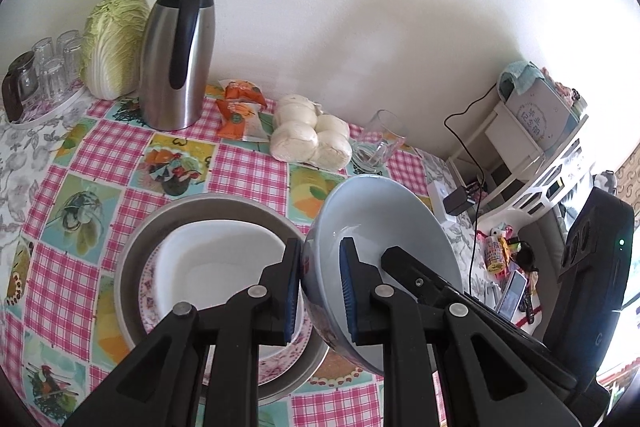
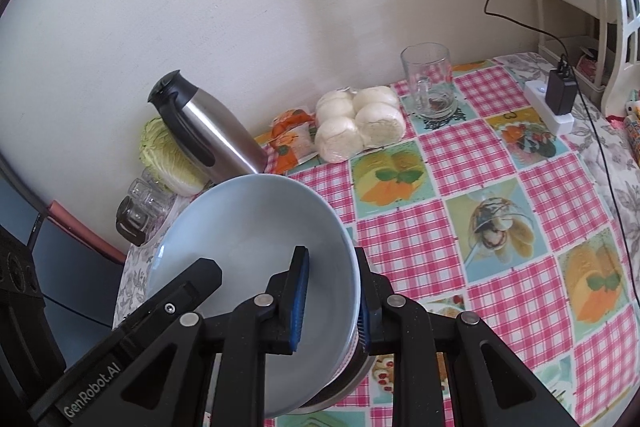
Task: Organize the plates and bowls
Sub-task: 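Lower the round bowl into the square bowl in the basin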
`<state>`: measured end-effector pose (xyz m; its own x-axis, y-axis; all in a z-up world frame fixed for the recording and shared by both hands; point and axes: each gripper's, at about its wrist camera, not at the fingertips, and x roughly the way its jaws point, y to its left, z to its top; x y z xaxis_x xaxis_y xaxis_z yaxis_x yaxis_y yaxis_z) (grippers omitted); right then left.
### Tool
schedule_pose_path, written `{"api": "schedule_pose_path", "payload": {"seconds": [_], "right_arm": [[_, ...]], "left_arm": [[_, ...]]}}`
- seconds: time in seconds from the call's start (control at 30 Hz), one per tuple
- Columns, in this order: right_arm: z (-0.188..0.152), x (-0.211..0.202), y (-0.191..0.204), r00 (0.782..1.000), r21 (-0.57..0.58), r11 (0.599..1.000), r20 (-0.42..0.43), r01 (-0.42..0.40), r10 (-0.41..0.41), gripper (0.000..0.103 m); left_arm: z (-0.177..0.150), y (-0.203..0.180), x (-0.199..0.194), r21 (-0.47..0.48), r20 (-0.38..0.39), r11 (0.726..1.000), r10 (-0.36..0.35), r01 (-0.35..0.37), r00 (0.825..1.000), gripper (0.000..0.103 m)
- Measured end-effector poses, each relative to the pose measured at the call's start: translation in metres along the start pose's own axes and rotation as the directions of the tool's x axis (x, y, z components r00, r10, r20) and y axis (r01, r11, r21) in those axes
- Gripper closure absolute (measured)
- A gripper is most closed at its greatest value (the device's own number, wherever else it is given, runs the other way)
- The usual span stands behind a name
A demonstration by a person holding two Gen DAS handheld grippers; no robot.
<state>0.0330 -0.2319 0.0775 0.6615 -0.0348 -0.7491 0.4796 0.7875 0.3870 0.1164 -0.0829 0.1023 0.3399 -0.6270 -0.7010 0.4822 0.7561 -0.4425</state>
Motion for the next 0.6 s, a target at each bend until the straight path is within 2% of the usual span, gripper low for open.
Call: {"api": "schedule_pose_path", "payload": {"seconds": [0.6], "right_arm": [[-0.014,0.032,0.051,0.998,-0.058,0.998,-0.045,-0.037,0.035,0.079]], "left_arm": [[0.009,0.063,-0.015,-0.099,0.000,0.995,0.010,-0.010,1.000,0.085]]}}
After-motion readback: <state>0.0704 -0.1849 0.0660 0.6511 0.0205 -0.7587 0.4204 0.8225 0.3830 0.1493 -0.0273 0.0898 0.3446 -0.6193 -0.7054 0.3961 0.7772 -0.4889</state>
